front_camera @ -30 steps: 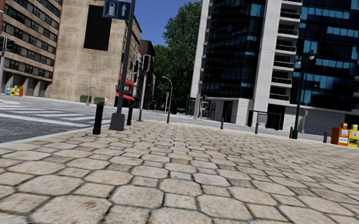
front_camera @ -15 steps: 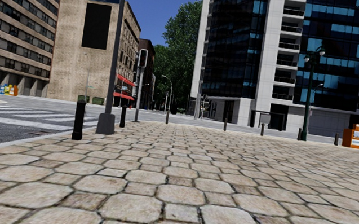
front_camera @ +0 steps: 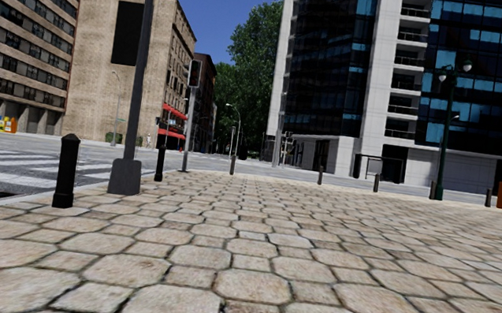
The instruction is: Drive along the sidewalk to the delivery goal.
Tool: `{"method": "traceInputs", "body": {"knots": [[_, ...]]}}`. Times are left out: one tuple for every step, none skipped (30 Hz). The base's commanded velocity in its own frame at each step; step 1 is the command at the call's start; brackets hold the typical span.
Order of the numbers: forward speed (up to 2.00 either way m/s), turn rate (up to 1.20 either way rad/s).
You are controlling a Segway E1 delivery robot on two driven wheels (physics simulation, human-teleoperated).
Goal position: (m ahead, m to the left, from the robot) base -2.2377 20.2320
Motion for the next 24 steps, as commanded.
{"method": "traceInputs", "body": {"knots": [[2.00, 0.00], [2.00, 0.00], [2.00, 0.00], [2.00, 0.00], [2.00, 0.00], [2.00, 0.00], [2.00, 0.00], [2.00, 0.00], [2.00, 0.00], [2.00, 0.00], [2.00, 0.00], [2.00, 0.00], [2.00, 0.00], [2.00, 0.00], [2.00, 0.00], [2.00, 0.00], [2.00, 0.00], [2.00, 0.00], [2.00, 0.00], [2.00, 0.00], [2.00, 0.00], [2.00, 0.00], [2.00, 0.00], [2.00, 0.00]]}}
